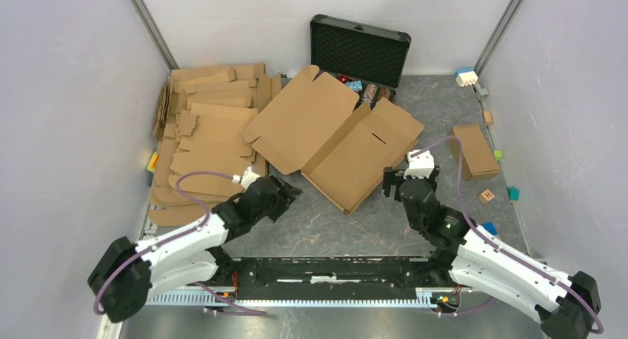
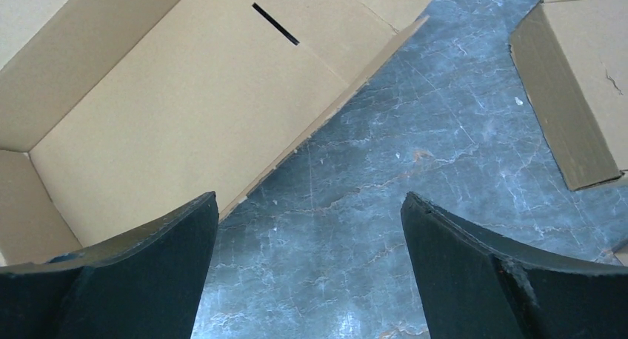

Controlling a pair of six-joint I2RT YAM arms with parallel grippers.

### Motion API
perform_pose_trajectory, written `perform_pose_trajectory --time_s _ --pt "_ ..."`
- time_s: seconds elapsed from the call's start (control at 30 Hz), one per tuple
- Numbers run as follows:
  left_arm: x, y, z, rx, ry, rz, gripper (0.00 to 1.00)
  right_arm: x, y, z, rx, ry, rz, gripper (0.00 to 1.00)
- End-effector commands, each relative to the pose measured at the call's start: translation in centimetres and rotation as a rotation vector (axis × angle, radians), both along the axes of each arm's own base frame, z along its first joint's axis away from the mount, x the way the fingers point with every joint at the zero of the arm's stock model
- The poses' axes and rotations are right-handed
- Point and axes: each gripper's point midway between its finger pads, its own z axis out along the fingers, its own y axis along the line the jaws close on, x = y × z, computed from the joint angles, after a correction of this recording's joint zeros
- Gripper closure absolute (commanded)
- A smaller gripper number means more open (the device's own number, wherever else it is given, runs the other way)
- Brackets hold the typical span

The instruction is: Fold the paper box

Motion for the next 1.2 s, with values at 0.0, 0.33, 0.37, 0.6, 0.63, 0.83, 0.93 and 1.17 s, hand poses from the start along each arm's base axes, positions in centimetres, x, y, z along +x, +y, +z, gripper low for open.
perform_pose_trajectory --time_s 0.0,0.33,0.37,0.6,0.63,0.83,0.93,1.17 --pt "2.3 -3.5 4.5 0.030 0.003 -0.003 0.21 0.1 -0.7 0.3 0.032 -0.044 -0.042 0.02" --pt "2.8 -9.2 2.2 0.018 0.076 -0.023 0.24 -0.1 -0.5 -0.7 0.038 -0.022 -0.037 0.02" --pt "2.8 -9.8 2.1 0.020 0.083 -0.033 0.26 -0.1 -0.6 -0.6 0.041 -0.024 -0.043 0.02" --pt "3.2 -11.2 1.2 0.048 0.091 -0.033 0.40 -0.3 -1.0 -0.8 0.046 -0.029 -0.052 0.02" --pt "3.2 -11.2 1.1 0.052 0.094 -0.033 0.45 -0.3 -1.1 -0.8 0.045 -0.029 -0.054 0.02" --pt "2.8 -11.2 -0.5 0.081 0.131 -0.042 0.51 -0.4 -1.5 -0.3 0.050 -0.045 -0.069 0.02" --pt "2.7 -11.0 -1.0 0.097 0.143 -0.041 0.59 -0.4 -1.5 -0.1 0.049 -0.051 -0.062 0.02" --pt "2.6 -7.3 -0.2 0.283 0.086 -0.051 0.89 -0.4 -1.1 1.8 0.009 -0.070 -0.005 0.02"
